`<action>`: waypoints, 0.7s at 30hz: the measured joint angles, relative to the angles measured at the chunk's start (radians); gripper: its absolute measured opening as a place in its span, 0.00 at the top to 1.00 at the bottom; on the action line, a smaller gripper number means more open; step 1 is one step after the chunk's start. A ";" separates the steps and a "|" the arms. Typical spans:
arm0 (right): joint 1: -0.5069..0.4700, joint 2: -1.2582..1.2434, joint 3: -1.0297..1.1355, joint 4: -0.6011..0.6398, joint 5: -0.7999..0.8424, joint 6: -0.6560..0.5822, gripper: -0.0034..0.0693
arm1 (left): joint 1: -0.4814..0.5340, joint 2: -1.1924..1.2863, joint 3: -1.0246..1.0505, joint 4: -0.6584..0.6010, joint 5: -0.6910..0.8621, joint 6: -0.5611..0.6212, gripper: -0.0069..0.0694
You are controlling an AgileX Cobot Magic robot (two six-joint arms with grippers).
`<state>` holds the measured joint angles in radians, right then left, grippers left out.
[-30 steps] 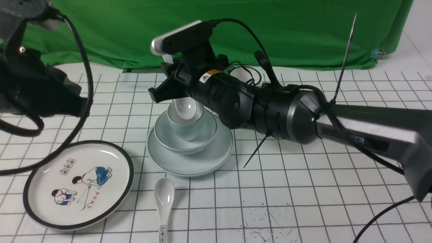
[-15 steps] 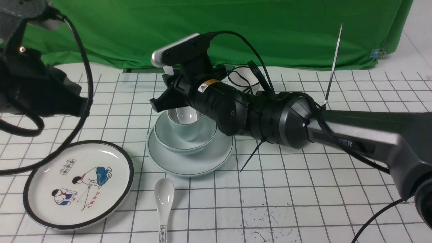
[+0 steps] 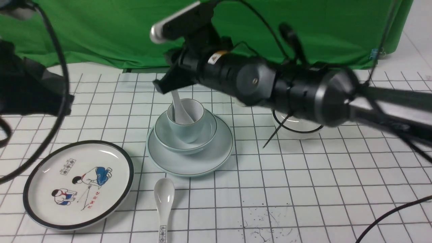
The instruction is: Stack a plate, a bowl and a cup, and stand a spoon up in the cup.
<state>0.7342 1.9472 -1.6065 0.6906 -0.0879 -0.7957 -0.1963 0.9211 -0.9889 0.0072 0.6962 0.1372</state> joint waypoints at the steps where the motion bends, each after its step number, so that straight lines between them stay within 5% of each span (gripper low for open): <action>1: -0.003 -0.032 0.000 0.000 0.026 -0.007 0.93 | 0.000 -0.035 0.024 0.003 -0.003 -0.004 0.95; 9: -0.014 -0.333 0.136 -0.016 0.128 -0.014 0.94 | 0.000 -0.402 0.284 0.025 -0.069 -0.061 0.95; 21: -0.017 -0.942 0.718 -0.023 0.036 -0.014 0.94 | 0.000 -0.750 0.477 0.025 -0.179 -0.068 0.95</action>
<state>0.7168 1.0054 -0.8884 0.6672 -0.0517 -0.8094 -0.1963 0.1716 -0.5119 0.0325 0.5169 0.0693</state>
